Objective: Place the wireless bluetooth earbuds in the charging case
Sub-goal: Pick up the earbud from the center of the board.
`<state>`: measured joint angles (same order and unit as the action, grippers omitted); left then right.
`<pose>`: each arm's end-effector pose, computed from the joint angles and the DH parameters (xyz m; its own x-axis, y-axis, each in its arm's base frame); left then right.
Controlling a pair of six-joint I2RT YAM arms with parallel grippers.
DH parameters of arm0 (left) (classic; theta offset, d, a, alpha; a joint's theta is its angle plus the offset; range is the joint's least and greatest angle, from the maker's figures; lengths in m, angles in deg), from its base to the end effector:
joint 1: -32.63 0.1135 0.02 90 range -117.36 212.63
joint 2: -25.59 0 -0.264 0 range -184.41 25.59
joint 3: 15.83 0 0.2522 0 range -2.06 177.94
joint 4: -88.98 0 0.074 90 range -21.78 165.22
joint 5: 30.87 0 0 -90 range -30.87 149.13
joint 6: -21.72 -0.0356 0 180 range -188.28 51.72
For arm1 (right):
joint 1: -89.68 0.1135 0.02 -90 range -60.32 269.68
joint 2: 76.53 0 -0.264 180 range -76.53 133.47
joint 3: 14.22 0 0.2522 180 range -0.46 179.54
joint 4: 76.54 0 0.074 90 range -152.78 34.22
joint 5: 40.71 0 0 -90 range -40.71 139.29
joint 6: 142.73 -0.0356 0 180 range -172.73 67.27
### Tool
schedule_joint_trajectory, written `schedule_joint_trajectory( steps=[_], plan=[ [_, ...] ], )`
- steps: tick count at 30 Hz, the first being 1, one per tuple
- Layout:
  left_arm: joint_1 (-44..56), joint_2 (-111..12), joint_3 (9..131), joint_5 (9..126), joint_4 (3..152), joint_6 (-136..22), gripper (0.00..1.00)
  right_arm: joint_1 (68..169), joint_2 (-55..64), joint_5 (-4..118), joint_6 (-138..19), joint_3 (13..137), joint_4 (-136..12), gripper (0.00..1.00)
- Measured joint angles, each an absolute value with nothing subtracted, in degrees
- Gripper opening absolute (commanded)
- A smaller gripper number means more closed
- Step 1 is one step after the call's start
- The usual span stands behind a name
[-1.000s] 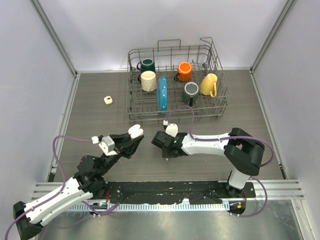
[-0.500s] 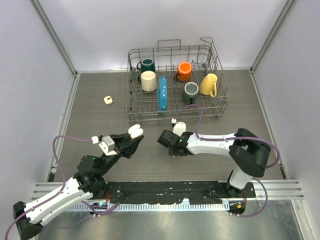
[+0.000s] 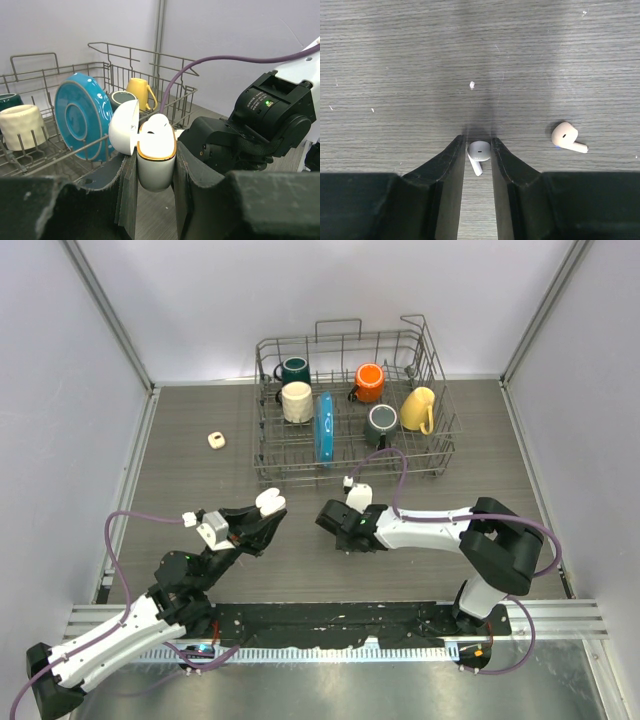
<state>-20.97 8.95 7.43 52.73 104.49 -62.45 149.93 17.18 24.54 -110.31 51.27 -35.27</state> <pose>0.0737 -0.0933 0.2594 0.1474 -0.3700 -0.9173 0.7575 0.6386 -0.1359 0.1601 0.2501 0.1581 -0.8533 0.0519 -0.5188 0.0086 0.9963 0.0855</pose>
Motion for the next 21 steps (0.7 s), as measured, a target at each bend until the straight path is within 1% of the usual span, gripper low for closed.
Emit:
schedule_joint_trajectory(
  steps=[8,12,13,14,15,21],
  plan=[
    [-21.0,8.9,7.4,52.7,104.5,-62.4,0.00,149.9,17.2,24.8,-110.3,51.3,-35.4,0.34],
    [-21.0,8.7,7.4,52.7,104.5,-62.4,0.00,149.9,17.2,24.8,-110.3,51.4,-35.4,0.33],
    [-21.0,8.7,7.4,52.7,104.5,-62.3,0.00,149.9,17.2,24.8,-110.3,51.4,-35.4,0.32],
    [-21.0,8.6,7.4,52.7,104.5,-62.3,0.00,149.9,17.2,24.8,-110.3,51.4,-35.3,0.28],
    [-21.0,8.6,7.4,52.7,104.5,-62.3,0.00,149.9,17.2,24.8,-110.3,51.4,-35.3,0.25],
    [-21.0,8.6,7.4,52.7,104.5,-62.3,0.00,149.8,17.2,24.8,-110.3,51.5,-34.9,0.17]
  ],
)
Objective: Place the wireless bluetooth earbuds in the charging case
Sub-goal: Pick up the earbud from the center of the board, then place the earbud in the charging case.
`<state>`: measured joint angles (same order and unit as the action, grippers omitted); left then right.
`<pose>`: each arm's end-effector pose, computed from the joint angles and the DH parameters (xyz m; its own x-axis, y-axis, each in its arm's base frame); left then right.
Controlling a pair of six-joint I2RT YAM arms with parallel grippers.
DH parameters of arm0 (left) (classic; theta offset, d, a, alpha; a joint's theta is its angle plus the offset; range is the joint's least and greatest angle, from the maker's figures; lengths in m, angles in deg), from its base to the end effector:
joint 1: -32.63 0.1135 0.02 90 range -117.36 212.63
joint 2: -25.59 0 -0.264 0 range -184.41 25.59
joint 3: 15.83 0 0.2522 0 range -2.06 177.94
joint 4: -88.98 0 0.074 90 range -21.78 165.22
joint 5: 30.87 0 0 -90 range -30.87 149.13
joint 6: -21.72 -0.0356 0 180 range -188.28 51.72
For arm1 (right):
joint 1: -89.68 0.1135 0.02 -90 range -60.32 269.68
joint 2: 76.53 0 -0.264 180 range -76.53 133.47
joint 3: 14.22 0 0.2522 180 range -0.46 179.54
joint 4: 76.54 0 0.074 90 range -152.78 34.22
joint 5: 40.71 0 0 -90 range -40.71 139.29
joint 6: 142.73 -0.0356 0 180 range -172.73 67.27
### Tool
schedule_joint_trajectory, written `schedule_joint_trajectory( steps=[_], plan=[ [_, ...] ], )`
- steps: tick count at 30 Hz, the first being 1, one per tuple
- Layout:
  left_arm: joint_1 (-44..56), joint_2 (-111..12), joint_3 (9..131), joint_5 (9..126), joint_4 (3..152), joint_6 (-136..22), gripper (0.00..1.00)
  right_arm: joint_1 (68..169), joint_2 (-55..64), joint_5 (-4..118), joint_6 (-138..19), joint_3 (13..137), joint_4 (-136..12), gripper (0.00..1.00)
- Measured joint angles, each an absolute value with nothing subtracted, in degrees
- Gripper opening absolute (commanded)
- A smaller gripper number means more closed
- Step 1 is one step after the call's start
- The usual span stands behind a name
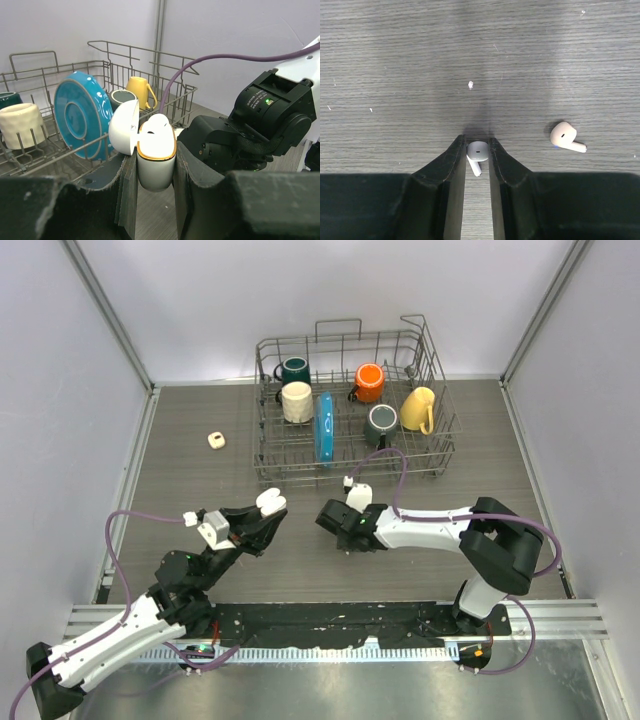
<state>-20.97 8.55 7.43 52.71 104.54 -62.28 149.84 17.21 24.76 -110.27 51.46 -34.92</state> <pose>0.0743 -0.0941 0.2588 0.1418 -0.3674 -0.9192 0.7572 0.6384 -0.1383 0.1605 0.2500 0.1585 -0.8557 0.0509 -0.5149 0.0087 0.9964 0.0840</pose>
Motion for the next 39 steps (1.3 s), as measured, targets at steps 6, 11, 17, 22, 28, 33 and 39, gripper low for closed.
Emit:
schedule_joint_trajectory(
  steps=[6,11,17,22,28,33,39],
  plan=[
    [-21.0,8.1,7.4,52.7,104.6,-62.2,0.00,149.9,16.1,24.8,-108.7,51.8,-33.1,0.12],
    [-21.0,6.4,7.4,52.7,105.2,-61.8,0.00,150.2,8.2,24.0,-106.7,51.9,-33.4,0.10],
    [-21.0,3.1,7.4,52.7,106.5,-61.3,0.00,151.5,-6.9,20.7,-104.6,51.2,-39.2,0.04],
    [-21.0,0.0,7.4,52.7,108.9,-61.2,0.00,153.5,-18.3,15.5,-101.1,49.2,-46.1,0.01],
    [-21.0,-5.4,7.5,52.8,112.6,-61.1,0.00,156.6,-24.1,11.3,-96.1,47.0,-57.2,0.01],
    [-21.0,-10.5,7.9,53.8,116.9,-60.8,0.00,160.3,-23.7,9.9,-91.2,46.1,-67.1,0.01],
    [-21.0,-15.4,8.1,55.4,122.2,-59.9,0.00,164.2,-20.1,9.0,-86.0,45.9,-79.2,0.01]
  ],
)
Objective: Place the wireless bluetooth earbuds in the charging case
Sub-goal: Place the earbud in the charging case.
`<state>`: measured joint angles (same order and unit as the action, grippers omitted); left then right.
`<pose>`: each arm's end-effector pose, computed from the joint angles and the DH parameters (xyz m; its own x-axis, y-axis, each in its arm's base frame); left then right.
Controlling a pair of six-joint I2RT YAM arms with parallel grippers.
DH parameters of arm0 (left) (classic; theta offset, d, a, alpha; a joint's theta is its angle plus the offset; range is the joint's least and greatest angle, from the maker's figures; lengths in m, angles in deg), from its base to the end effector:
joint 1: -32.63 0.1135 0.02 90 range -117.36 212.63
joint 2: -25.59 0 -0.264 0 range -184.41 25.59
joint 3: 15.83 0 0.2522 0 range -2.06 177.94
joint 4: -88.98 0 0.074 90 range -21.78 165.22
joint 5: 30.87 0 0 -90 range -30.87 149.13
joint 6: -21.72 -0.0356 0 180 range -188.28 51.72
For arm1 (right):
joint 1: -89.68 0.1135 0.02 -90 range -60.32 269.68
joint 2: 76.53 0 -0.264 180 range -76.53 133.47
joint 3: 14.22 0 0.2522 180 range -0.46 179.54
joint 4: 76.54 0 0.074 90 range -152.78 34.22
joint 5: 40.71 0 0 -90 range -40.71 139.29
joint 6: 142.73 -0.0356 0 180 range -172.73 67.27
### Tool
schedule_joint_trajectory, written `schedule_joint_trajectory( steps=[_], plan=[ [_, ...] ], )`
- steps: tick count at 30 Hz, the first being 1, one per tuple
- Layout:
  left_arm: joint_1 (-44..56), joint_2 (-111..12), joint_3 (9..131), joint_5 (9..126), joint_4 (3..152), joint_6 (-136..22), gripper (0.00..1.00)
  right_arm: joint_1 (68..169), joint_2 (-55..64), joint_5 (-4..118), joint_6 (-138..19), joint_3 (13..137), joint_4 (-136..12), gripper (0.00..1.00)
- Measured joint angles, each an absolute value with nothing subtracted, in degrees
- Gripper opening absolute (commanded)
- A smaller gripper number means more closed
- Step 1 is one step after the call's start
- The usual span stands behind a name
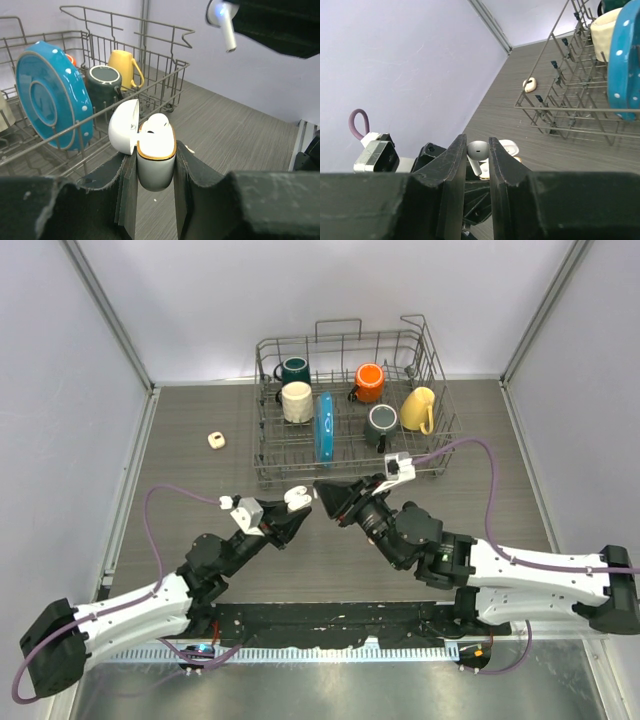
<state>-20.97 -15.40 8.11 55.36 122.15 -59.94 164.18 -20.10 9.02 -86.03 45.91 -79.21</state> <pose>0.1010 -0.1331 0.2431 0.0520 -0.3144 -0.9479 0.7815 0.6038 -0.1574 0.0826 0.2119 0.3610 -0.2846 0.5412 -0.7913 -0.4873 0.6291 0.6056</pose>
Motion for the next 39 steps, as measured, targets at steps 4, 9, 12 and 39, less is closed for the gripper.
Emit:
schedule_joint_trajectory(
  steps=[4,9,12,39],
  plan=[
    [-21.0,-16.6,8.4,56.5,124.4,-59.6,0.00,165.0,-17.2,8.9,-84.5,45.5,-83.3,0.01],
    [-21.0,-17.0,9.1,58.1,125.9,-59.5,0.00,165.0,-15.1,8.9,-83.8,45.2,-86.2,0.01],
    [-21.0,-17.1,9.2,59.2,126.4,-59.4,0.00,165.1,-14.4,9.1,-83.6,45.1,-87.3,0.01],
    [-21.0,-17.3,9.6,60.8,126.1,-59.1,0.00,167.6,-9.8,8.4,-79.2,46.1,-88.0,0.01]
  ],
)
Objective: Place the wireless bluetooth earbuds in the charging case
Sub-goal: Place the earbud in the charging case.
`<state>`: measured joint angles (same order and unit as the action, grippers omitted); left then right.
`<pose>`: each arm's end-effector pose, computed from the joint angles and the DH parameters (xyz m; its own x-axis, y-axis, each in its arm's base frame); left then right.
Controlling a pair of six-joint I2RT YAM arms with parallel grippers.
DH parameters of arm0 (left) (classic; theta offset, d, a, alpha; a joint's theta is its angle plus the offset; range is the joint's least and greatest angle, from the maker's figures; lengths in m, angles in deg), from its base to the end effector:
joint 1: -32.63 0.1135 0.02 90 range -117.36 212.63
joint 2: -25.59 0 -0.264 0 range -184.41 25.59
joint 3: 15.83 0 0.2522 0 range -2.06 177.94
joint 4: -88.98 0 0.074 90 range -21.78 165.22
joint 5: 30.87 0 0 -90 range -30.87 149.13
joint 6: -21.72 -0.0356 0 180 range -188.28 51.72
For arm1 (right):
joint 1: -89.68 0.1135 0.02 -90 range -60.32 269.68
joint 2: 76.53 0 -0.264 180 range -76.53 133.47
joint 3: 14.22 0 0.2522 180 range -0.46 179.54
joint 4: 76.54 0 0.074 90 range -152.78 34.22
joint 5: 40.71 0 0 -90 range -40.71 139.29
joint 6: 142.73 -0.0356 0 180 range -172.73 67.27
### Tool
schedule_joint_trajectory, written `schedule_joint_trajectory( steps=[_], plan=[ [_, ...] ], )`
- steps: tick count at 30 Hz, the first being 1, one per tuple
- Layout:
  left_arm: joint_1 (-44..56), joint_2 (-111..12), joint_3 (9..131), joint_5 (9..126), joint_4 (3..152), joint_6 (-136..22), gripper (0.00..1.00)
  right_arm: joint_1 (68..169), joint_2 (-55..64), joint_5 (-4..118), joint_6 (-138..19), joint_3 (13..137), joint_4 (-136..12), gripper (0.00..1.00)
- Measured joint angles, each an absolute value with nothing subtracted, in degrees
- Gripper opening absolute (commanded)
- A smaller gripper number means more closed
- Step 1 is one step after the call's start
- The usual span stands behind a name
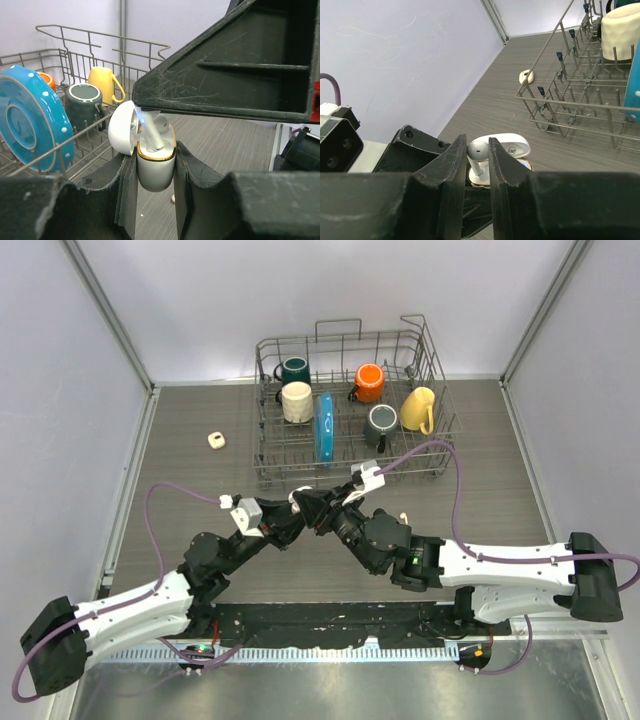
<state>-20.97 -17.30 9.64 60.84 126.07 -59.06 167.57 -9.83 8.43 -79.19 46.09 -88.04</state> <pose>0.1003 -0.1378 0.2546 0.0656 -0.3588 -0.9311 0.8426 0.5198 -0.1410 0.0787 0.2559 0.3369 -0.2519 0.4325 -0.8657 -0.5480 0.6736 0.4960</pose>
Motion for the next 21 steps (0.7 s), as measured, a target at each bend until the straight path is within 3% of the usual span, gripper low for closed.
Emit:
schedule_joint_trajectory(
  steps=[21],
  plan=[
    [-21.0,-16.6,9.9,61.3,125.2,-58.2,0.00,168.2,-9.9,8.5,-78.2,46.5,-86.3,0.01]
  ],
)
